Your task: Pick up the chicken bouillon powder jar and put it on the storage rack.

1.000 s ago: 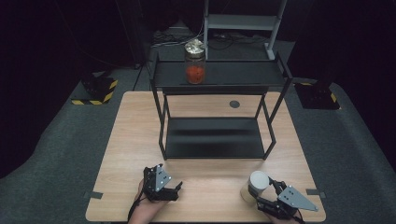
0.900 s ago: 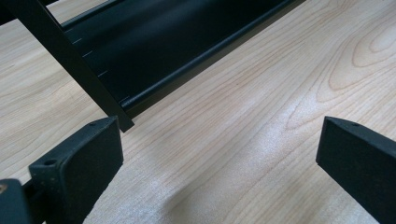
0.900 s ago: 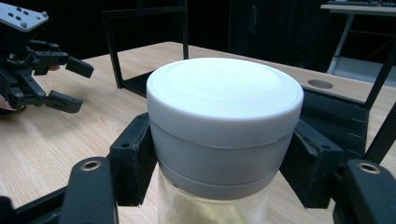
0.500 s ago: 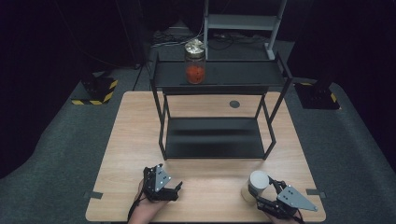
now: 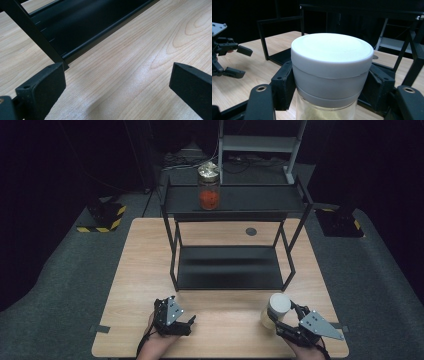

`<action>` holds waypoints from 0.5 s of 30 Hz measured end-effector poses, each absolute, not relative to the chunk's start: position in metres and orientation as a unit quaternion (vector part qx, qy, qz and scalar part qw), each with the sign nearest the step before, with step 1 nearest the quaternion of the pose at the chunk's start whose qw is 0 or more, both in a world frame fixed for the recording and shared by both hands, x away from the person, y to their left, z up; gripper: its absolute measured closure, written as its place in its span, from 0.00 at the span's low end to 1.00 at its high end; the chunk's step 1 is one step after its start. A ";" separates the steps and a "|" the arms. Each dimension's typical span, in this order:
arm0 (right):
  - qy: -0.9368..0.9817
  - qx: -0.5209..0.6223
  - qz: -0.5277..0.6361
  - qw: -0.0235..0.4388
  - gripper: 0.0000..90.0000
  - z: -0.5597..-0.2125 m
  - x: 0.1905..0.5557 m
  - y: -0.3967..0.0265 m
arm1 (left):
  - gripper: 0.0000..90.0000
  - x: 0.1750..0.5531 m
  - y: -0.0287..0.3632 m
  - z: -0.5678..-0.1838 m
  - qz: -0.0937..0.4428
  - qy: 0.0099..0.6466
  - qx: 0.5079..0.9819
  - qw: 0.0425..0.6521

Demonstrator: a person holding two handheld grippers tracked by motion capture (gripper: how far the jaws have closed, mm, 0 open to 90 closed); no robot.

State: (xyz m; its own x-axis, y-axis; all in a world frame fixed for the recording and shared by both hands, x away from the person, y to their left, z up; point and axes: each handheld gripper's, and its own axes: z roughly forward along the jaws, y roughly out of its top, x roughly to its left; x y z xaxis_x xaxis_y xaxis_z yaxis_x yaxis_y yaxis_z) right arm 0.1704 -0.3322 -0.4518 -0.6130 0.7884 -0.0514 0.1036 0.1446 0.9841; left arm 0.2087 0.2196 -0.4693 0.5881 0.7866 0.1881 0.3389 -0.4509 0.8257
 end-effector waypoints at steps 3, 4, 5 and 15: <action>0.694 0.321 0.571 0.299 0.38 -0.448 0.174 -0.328 | 0.01 0.209 0.220 -0.469 0.287 0.352 0.801 0.391; 0.694 0.321 0.572 0.299 0.38 -0.446 0.176 -0.326 | 0.01 0.209 0.220 -0.470 0.287 0.351 0.801 0.391; 0.694 0.319 0.572 0.299 0.38 -0.443 0.178 -0.324 | 0.01 0.209 0.220 -0.470 0.287 0.350 0.802 0.391; 0.685 0.315 0.583 0.303 0.38 -0.423 0.191 -0.313 | 0.01 0.208 0.220 -0.470 0.288 0.343 0.805 0.390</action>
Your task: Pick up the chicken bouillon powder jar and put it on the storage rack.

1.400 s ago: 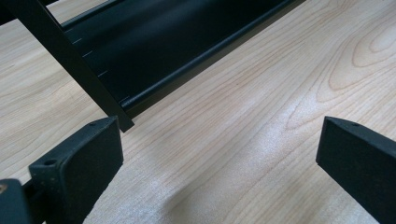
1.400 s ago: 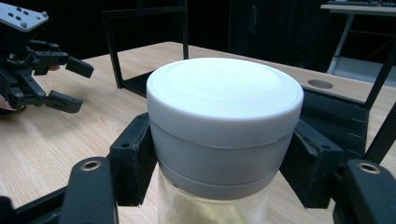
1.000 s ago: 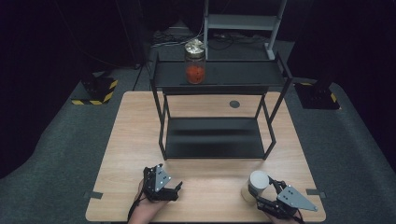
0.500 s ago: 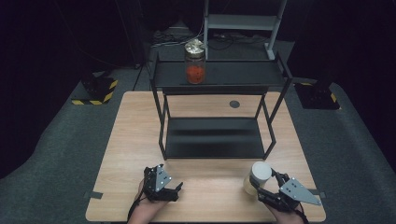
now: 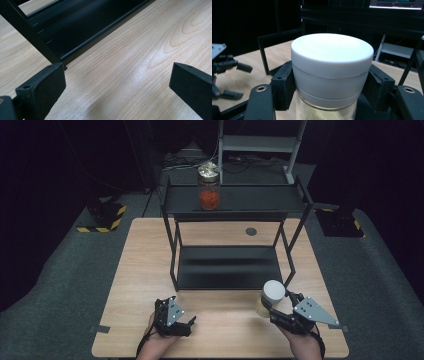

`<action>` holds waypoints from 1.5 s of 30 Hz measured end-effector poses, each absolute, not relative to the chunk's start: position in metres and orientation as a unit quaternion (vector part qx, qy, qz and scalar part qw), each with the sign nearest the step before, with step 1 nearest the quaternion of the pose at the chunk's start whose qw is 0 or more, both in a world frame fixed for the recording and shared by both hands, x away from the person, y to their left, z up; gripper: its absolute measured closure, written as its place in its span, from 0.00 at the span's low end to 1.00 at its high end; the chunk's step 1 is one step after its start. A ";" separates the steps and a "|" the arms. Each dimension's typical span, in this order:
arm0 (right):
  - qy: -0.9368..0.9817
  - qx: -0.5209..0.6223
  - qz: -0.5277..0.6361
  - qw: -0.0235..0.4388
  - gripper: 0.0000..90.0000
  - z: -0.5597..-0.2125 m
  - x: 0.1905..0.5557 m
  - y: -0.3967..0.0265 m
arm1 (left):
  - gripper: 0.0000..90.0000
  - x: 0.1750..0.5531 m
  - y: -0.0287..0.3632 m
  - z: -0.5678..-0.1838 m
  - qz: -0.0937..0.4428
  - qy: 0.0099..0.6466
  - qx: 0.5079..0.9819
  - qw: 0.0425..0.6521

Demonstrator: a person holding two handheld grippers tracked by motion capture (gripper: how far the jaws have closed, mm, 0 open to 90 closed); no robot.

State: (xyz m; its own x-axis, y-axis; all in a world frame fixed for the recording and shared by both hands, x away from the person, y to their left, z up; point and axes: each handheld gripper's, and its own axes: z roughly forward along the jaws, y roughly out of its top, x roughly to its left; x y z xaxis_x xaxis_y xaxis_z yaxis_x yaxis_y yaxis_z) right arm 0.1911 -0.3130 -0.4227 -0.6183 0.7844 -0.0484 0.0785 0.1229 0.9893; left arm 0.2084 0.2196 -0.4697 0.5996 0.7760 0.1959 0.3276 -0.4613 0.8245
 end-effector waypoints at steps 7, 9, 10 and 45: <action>0.681 0.311 0.588 0.306 0.38 -0.410 0.200 -0.307 | 0.01 0.208 0.220 -0.469 0.287 0.341 0.806 0.390; 0.680 0.308 0.589 0.309 0.38 -0.407 0.202 -0.307 | 0.01 0.208 0.220 -0.469 0.287 0.340 0.806 0.390; 0.678 0.310 0.590 0.311 0.38 -0.405 0.203 -0.306 | 0.01 0.209 0.220 -0.470 0.287 0.340 0.806 0.390; 0.635 0.316 0.617 0.340 0.38 -0.333 0.250 -0.290 | 0.01 0.210 0.226 -0.470 0.279 0.347 0.801 0.400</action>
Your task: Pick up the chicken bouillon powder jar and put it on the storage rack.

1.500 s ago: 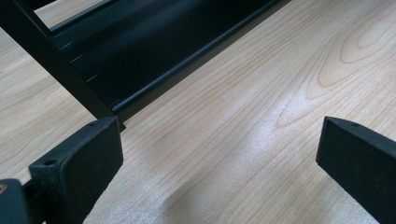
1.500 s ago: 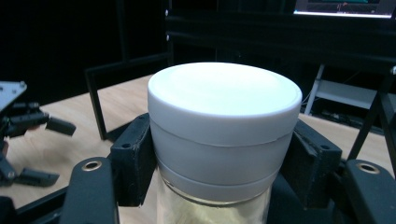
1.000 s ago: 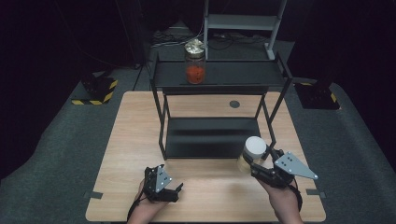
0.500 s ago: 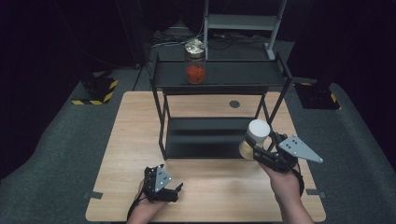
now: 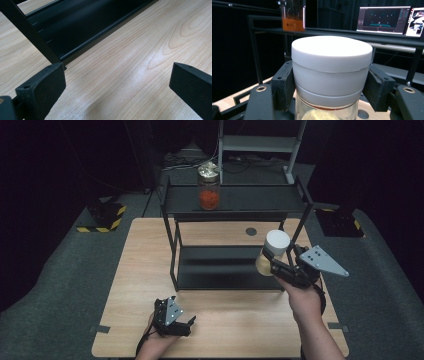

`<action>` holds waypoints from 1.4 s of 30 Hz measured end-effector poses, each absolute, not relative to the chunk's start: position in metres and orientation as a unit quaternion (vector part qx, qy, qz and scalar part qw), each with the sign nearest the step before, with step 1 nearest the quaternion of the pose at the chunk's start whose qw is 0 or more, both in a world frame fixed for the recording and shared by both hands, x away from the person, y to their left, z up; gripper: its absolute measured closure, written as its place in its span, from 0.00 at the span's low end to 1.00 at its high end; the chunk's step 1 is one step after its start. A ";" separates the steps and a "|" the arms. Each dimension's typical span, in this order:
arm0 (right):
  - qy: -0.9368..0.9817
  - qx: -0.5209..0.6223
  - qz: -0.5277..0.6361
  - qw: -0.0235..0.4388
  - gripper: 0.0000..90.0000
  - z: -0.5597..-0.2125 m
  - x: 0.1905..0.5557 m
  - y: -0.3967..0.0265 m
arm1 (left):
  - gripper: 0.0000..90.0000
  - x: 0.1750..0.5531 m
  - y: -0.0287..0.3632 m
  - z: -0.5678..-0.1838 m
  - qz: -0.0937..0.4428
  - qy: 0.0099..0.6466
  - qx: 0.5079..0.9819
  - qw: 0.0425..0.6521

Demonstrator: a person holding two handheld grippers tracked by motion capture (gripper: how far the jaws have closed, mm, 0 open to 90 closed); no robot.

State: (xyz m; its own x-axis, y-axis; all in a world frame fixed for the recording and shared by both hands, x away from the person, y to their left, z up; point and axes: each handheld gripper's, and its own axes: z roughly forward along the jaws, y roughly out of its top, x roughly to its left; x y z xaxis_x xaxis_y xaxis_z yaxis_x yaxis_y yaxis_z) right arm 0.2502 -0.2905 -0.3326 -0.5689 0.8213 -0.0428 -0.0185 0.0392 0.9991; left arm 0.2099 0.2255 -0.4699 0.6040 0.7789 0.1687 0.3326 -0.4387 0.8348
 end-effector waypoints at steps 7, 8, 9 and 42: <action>0.629 0.310 0.623 0.345 0.38 -0.319 0.253 -0.287 | 0.01 0.210 0.226 -0.470 0.279 0.347 0.801 0.401; 0.629 0.309 0.624 0.346 0.38 -0.318 0.253 -0.287 | 0.01 0.210 0.226 -0.470 0.279 0.346 0.801 0.401; 0.628 0.308 0.625 0.348 0.38 -0.315 0.254 -0.286 | 0.01 0.210 0.226 -0.470 0.279 0.346 0.801 0.401; 0.593 0.297 0.643 0.383 0.38 -0.238 0.274 -0.266 | 0.01 0.210 0.229 -0.471 0.276 0.349 0.797 0.409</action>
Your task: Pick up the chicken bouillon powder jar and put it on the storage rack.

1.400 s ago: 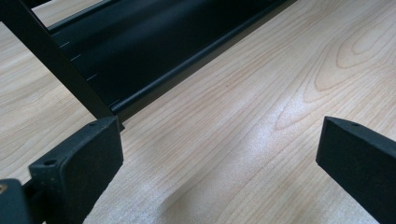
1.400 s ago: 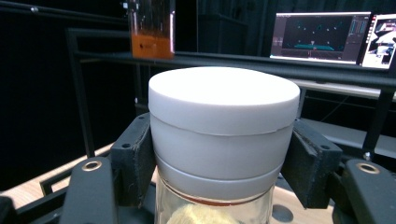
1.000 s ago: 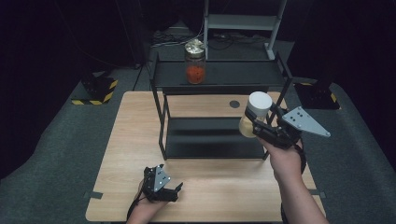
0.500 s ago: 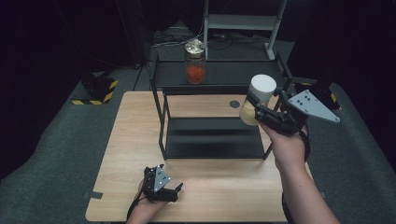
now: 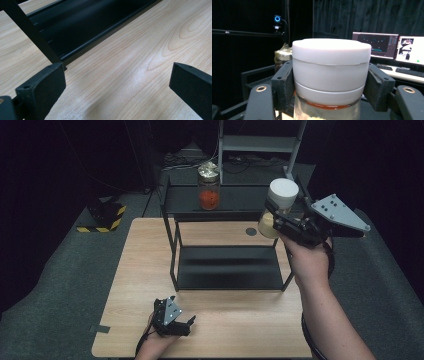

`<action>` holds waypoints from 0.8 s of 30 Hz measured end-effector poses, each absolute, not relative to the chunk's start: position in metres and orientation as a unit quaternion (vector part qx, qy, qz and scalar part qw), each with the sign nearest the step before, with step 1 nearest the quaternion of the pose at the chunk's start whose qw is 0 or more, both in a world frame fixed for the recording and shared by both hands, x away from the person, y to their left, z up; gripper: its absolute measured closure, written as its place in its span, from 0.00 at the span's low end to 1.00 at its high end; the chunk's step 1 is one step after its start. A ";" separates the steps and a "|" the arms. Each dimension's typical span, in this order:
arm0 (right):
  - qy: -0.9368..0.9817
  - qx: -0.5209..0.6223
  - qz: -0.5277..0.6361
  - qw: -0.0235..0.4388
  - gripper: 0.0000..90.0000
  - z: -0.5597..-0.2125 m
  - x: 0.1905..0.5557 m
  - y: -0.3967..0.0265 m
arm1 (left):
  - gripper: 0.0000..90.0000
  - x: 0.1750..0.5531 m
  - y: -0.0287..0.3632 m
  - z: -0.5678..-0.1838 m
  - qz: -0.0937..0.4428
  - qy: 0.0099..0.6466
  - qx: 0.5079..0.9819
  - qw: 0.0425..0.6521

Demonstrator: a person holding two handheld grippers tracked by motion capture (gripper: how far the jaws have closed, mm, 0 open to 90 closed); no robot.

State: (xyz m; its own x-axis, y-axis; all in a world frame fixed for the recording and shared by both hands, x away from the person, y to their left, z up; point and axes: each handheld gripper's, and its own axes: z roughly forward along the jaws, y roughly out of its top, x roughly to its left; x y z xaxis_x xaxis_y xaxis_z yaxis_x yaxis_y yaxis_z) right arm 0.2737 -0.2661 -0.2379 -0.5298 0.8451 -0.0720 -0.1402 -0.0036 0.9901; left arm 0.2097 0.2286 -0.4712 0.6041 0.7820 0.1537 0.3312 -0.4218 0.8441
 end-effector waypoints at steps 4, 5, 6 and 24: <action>0.590 0.300 0.642 0.387 0.38 -0.232 0.280 -0.263 | 0.01 0.210 0.229 -0.471 0.275 0.349 0.797 0.410; 0.590 0.301 0.641 0.388 0.38 -0.232 0.282 -0.262 | 0.01 0.210 0.229 -0.471 0.275 0.349 0.797 0.409; 0.589 0.302 0.640 0.389 0.38 -0.231 0.284 -0.261 | 0.01 0.210 0.229 -0.471 0.275 0.349 0.797 0.409; 0.592 0.321 0.621 0.401 0.38 -0.224 0.322 -0.240 | 0.01 0.211 0.233 -0.472 0.267 0.357 0.792 0.418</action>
State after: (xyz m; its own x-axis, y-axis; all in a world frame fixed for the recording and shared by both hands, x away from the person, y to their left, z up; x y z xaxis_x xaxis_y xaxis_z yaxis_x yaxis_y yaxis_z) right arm 0.3223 -0.2403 -0.2237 -0.4721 0.8782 -0.0769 -0.1175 0.0237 0.9928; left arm 0.2108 0.2330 -0.4717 0.6028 0.7880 0.1250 0.3407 -0.3959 0.8527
